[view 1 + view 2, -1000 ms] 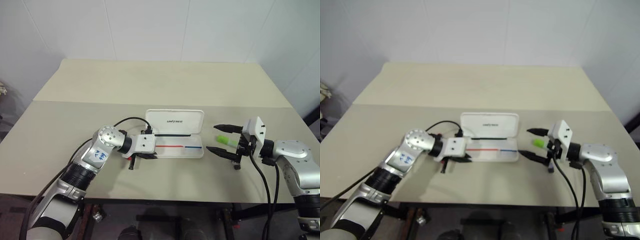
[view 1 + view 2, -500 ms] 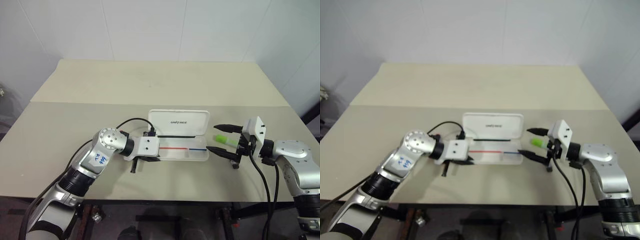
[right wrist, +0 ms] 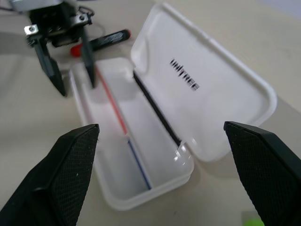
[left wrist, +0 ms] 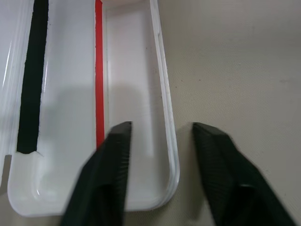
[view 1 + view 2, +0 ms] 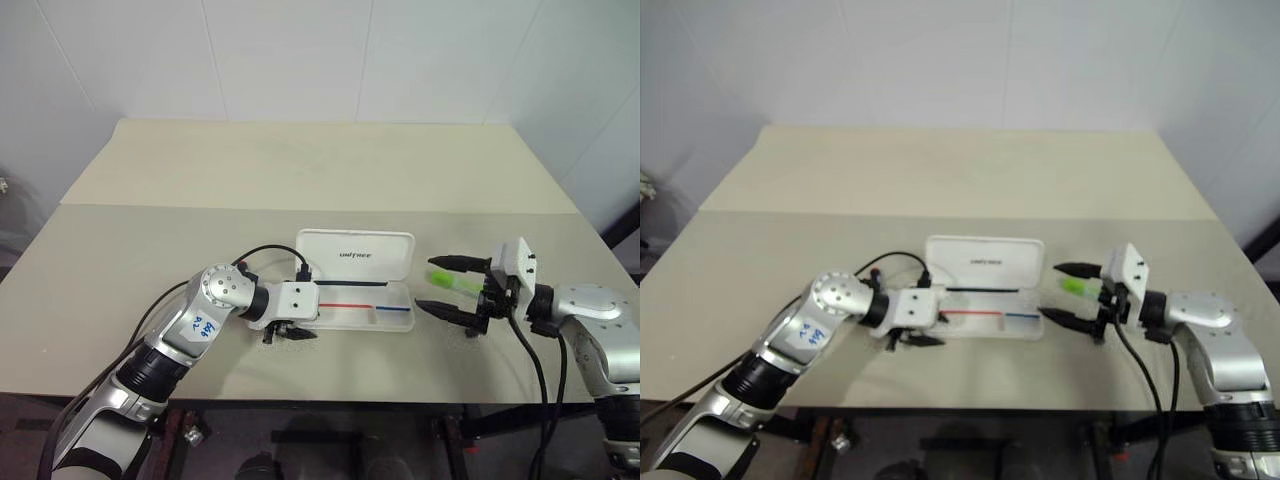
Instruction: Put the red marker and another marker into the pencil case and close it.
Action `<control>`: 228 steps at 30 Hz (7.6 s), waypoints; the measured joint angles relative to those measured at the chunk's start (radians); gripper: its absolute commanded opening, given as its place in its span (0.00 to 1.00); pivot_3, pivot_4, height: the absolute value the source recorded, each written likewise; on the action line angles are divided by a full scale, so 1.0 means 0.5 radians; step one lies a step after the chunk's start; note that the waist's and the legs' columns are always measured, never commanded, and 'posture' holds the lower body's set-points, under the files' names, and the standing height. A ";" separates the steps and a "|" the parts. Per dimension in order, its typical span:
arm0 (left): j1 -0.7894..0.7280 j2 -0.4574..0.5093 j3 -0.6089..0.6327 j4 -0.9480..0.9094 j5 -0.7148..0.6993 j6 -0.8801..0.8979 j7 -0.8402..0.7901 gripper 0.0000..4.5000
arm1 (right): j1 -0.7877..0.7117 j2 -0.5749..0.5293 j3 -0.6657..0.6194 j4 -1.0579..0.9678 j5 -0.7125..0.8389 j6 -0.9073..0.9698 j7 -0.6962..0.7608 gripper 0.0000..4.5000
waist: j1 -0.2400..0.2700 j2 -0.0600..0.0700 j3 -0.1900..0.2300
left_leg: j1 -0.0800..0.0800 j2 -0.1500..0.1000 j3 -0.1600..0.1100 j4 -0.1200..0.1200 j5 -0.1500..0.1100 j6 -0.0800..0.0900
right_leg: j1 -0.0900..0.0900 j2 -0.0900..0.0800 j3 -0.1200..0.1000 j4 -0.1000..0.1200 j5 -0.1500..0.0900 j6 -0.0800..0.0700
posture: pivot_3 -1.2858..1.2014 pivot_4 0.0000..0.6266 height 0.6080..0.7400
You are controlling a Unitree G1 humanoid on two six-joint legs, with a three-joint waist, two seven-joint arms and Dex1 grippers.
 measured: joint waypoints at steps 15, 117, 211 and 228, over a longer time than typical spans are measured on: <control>0.069 0.003 0.009 -0.222 -0.040 0.162 0.061 0.99 | -0.039 0.000 -0.010 0.011 -0.012 -0.012 -0.032 1.00 | -0.004 0.000 0.000 | 0.001 0.000 0.000 0.000 0.000 0.000 | 0.000 0.000 0.001 0.001 0.000 0.000 | 0.52 0.24 1.00; 0.027 -0.994 1.039 -0.457 -0.056 2.257 2.341 0.12 | -0.615 0.206 0.107 0.846 -0.186 -0.408 0.378 1.00 | -0.017 -0.007 0.004 | 0.004 -0.002 -0.003 -0.001 0.003 -0.009 | 0.003 0.000 0.001 0.000 0.012 0.015 | 0.52 0.24 1.00; -0.642 -0.660 0.194 0.679 -0.216 0.125 0.185 1.00 | 0.149 0.124 -0.192 0.012 -0.100 -0.226 -0.338 1.00 | -0.008 -0.006 0.006 | -0.002 -0.002 0.000 -0.001 -0.004 0.000 | 0.001 0.001 0.003 -0.009 0.010 0.016 | 0.52 0.24 1.00; 0.399 -0.181 0.889 -0.376 -0.945 0.298 0.175 1.00 | -1.049 0.010 0.471 1.536 -0.788 -0.445 0.084 1.00 | -0.021 -0.003 0.006 | 0.002 -0.001 0.006 -0.001 -0.003 -0.001 | 0.000 0.001 0.008 -0.006 0.010 0.015 | 0.52 0.24 1.00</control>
